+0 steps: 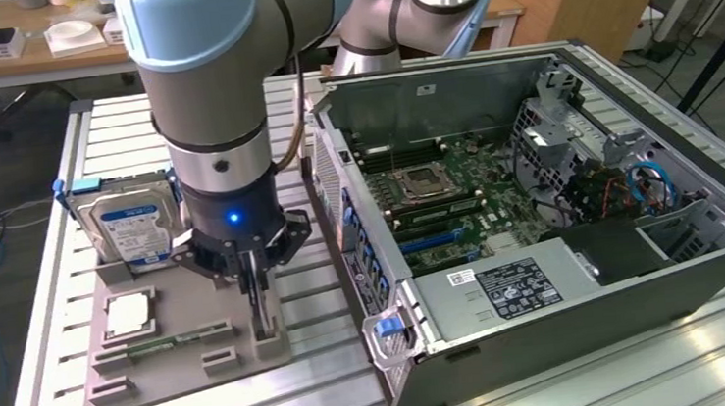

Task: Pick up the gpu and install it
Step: 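Pick up the gpu and move the gpu toward the slot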

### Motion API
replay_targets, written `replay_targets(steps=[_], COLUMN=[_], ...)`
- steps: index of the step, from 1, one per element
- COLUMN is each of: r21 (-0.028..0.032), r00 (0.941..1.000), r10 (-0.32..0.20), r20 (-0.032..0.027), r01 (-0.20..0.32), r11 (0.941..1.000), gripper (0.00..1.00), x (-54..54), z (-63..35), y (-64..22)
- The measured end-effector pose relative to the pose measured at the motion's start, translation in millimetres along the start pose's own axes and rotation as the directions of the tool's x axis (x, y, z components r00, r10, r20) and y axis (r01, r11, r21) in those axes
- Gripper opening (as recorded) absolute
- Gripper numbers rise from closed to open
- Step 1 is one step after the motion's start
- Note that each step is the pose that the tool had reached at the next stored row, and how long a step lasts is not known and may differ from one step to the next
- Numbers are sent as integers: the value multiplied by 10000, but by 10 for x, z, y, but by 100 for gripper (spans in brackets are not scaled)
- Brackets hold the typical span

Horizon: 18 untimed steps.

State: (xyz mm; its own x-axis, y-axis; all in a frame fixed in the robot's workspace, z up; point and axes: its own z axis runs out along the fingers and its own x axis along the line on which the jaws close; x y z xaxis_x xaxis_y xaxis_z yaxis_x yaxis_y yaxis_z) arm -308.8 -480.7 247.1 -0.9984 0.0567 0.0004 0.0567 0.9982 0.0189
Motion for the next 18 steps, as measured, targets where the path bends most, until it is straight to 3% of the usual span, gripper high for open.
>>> replay_targets(steps=[18], r21=[-1], r00=[10000], r10=[-1], r20=[1], r01=[1], r11=[10000], gripper=[26], x=[0], z=[-325], y=[7])
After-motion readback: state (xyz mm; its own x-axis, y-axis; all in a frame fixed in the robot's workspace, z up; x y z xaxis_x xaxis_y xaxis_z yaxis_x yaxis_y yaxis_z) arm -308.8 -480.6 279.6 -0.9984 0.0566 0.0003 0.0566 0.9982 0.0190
